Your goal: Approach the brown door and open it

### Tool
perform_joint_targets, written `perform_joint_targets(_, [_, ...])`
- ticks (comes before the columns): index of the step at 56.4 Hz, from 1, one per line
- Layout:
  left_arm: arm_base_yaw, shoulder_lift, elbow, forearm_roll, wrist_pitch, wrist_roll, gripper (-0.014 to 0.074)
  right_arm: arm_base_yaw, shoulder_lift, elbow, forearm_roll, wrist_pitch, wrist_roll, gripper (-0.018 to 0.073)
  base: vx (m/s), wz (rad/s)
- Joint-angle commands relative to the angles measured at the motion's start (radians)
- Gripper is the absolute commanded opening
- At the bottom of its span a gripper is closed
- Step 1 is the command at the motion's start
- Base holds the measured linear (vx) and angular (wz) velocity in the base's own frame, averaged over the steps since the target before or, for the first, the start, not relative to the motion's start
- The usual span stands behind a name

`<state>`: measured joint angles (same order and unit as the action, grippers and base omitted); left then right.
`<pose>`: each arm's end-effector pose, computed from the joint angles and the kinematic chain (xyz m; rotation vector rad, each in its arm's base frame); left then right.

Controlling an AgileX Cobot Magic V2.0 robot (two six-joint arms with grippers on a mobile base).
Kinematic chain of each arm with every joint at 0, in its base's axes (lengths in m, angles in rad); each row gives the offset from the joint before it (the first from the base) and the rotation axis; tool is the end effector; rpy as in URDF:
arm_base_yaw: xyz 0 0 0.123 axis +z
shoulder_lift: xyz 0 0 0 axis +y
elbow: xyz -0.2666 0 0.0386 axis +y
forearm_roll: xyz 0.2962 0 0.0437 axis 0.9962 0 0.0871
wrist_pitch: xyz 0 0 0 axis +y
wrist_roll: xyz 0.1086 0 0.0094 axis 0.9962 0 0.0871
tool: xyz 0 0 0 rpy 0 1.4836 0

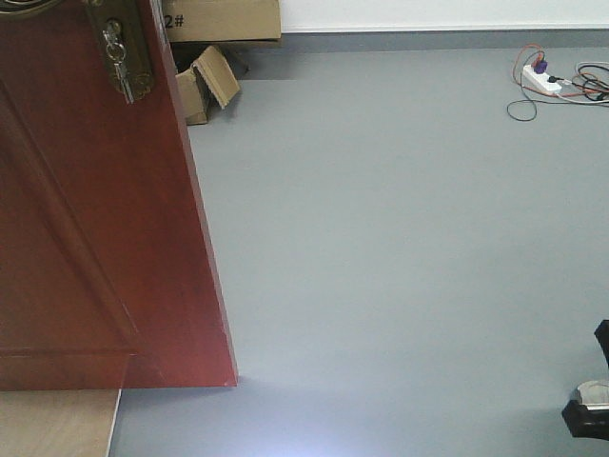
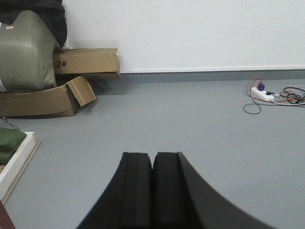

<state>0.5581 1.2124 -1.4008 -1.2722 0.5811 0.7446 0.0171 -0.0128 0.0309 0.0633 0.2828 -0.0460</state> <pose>0.2999 0.1197 0.4924 -0.3240 1.4729 -0.3416 0.1363 0.0043 0.1734 -0.0148 1.7840 0.0387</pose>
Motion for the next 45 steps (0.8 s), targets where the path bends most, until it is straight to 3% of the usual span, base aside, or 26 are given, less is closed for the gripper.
perform_joint_targets(1, [-0.007,-0.104,-0.031,0.247,0.034,-0.235,-0.0003,-0.001,-0.01,0.005,-0.001,-0.082,-0.006,0.0,0.0,0.0])
perform_joint_targets(5, [-0.008,-0.154,-0.031,0.44,0.094,-0.391,-0.0003,-0.001,-0.01,0.005,-0.001,-0.082,-0.006,0.0,0.0,0.0])
perform_joint_targets(8, [-0.008,-0.185,-0.026,0.54,0.125,-0.465,-0.0003,-0.001,-0.01,0.005,-0.001,-0.082,-0.006,0.0,0.0,0.0])
perform_joint_targets(11, [-0.008,-0.219,-0.007,0.599,0.121,-0.488,-0.0003,-0.001,-0.01,0.005,-0.001,-0.082,-0.006,0.0,0.0,0.0])
perform_joint_targets(20, [-0.008,-0.347,0.134,0.632,-0.045,-0.456,-0.0003,-0.001,-0.01,0.005,-0.001,-0.082,-0.006,0.0,0.0,0.0])
perform_joint_targets(33, [-0.008,-0.629,0.567,0.647,-0.368,-0.46,-0.0003,-0.001,-0.01,0.005,-0.001,-0.082,-0.006,0.0,0.0,0.0])
perform_joint_targets(42, [-0.013,-0.807,0.796,0.791,-0.426,-0.627,-0.0003,-0.001,-0.01,0.005,-0.001,-0.082,-0.006,0.0,0.0,0.0])
perform_joint_targets(45, [-0.049,-0.879,0.861,0.838,-0.432,-0.676,-0.0006,-0.001,-0.01,0.005,-0.001,-0.082,-0.006,0.0,0.0,0.0])
